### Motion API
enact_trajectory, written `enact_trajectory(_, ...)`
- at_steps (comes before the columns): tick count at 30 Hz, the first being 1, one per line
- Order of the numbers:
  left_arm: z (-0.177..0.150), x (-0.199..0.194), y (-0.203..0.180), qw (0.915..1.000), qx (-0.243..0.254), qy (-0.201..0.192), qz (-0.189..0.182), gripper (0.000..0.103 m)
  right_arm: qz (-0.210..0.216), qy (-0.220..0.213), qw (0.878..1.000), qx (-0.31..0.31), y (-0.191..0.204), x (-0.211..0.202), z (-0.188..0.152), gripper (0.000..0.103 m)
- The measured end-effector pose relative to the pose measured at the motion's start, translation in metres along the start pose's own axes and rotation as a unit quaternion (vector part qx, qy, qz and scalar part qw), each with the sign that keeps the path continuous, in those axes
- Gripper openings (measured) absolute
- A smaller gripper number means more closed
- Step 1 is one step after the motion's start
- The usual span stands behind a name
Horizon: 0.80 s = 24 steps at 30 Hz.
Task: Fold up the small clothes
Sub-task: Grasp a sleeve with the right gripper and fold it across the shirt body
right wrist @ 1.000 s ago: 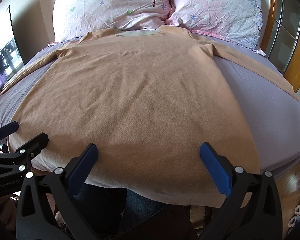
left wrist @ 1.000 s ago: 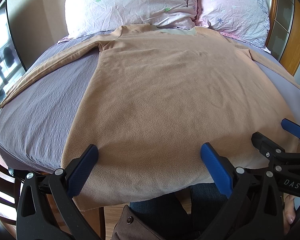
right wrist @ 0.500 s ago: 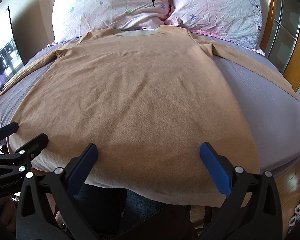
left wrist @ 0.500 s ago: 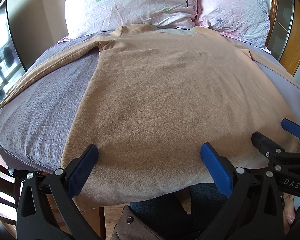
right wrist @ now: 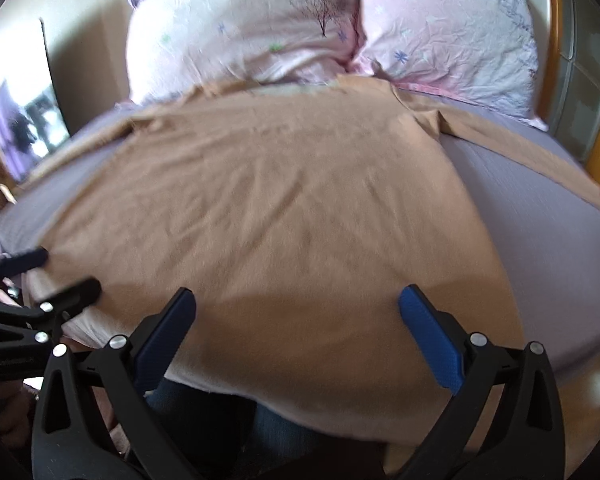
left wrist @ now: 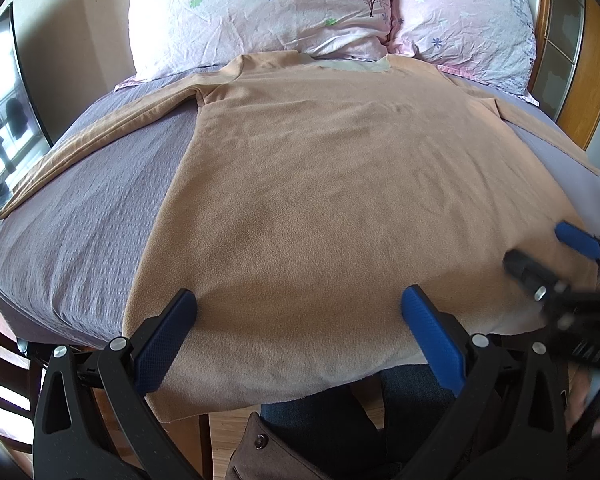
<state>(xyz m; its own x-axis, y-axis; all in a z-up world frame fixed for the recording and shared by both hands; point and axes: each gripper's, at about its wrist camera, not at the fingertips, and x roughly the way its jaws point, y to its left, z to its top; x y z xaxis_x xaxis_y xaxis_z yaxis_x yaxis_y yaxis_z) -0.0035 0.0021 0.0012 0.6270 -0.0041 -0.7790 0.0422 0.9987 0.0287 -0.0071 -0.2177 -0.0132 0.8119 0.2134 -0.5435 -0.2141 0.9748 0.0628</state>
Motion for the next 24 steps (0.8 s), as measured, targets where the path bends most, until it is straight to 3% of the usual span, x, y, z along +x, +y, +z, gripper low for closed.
enact_trajectory(1, 0.000, -0.004, 0.000, 1.0000, 0.005, 0.002, 0.000, 0.102, 0.026, -0.008, 0.999, 0.041, -0.023, -0.005, 0.008, 0.101)
enact_trajectory(3, 0.003, -0.002, 0.002, 0.9999, 0.009, 0.010, -0.009, 0.102, 0.036, -0.036, 0.991, 0.128, -0.075, -0.017, 0.026, 0.101)
enact_trajectory(5, 0.012, -0.002, 0.011, 0.9985, -0.001, 0.010, -0.054, 0.102, 0.033, -0.064, 0.973, 0.217, -0.135, -0.029, 0.040, 0.101)
enact_trajectory(7, 0.020, -0.002, 0.023, 0.9912, -0.031, 0.007, -0.128, 0.102, 0.014, -0.076, 0.947, 0.312, -0.204, -0.035, 0.051, 0.101)
enact_trajectory(9, 0.030, -0.001, 0.039, 0.9826, -0.062, -0.006, -0.175, 0.102, 0.011, -0.084, 0.914, 0.397, -0.267, -0.036, 0.057, 0.084)
enact_trajectory(12, 0.045, 0.000, 0.056, 0.9795, -0.085, -0.043, -0.178, 0.102, 0.002, -0.084, 0.861, 0.501, -0.345, -0.026, 0.058, 0.070)
enact_trajectory(15, 0.058, 0.003, 0.076, 0.9675, -0.118, -0.084, -0.208, 0.102, -0.016, -0.087, 0.827, 0.555, -0.391, -0.012, 0.055, 0.058)
enact_trajectory(19, 0.075, 0.014, 0.099, 0.9658, -0.143, -0.089, -0.197, 0.102, -0.044, -0.085, 0.797, 0.597, -0.426, 0.003, 0.051, 0.055)
enact_trajectory(22, 0.083, 0.021, 0.121, 0.9654, -0.167, -0.091, -0.178, 0.102, -0.046, -0.102, 0.790, 0.603, -0.437, 0.011, 0.052, 0.049)
enact_trajectory(23, 0.085, 0.024, 0.130, 0.9634, -0.182, -0.090, -0.175, 0.102, -0.050, -0.103, 0.789, 0.604, -0.440, 0.015, 0.054, 0.041)
enact_trajectory(24, 0.086, 0.025, 0.142, 0.9607, -0.197, -0.090, -0.174, 0.102, -0.055, -0.101, 0.786, 0.607, -0.444, 0.021, 0.057, 0.022)
